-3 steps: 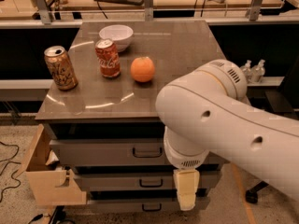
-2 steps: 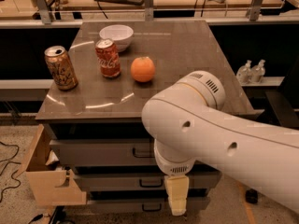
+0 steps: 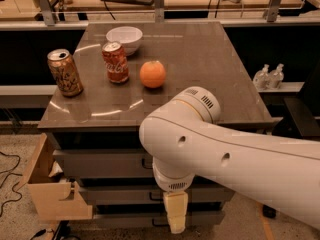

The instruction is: Open top drawer

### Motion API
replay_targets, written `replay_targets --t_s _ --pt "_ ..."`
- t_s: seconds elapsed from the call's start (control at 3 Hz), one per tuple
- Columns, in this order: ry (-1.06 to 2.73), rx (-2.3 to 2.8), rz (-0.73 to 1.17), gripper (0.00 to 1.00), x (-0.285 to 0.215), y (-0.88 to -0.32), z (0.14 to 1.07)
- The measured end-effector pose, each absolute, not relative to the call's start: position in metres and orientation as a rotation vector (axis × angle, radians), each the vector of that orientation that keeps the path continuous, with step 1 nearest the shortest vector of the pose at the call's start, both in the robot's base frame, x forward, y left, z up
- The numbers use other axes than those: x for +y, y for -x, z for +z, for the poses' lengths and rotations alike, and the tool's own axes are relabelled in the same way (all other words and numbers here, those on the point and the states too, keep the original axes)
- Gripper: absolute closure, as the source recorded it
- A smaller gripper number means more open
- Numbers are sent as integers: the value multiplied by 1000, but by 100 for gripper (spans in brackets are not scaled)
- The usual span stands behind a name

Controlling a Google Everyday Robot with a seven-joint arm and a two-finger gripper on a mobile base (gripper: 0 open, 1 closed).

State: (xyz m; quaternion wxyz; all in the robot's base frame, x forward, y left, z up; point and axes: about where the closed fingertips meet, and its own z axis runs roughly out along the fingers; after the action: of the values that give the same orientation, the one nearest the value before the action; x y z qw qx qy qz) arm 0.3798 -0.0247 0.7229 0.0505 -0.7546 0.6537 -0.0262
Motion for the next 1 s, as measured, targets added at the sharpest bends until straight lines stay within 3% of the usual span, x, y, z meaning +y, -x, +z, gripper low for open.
replay_targets --t_s 1.0 --pt "2327 1993 19 0 4 -382 681"
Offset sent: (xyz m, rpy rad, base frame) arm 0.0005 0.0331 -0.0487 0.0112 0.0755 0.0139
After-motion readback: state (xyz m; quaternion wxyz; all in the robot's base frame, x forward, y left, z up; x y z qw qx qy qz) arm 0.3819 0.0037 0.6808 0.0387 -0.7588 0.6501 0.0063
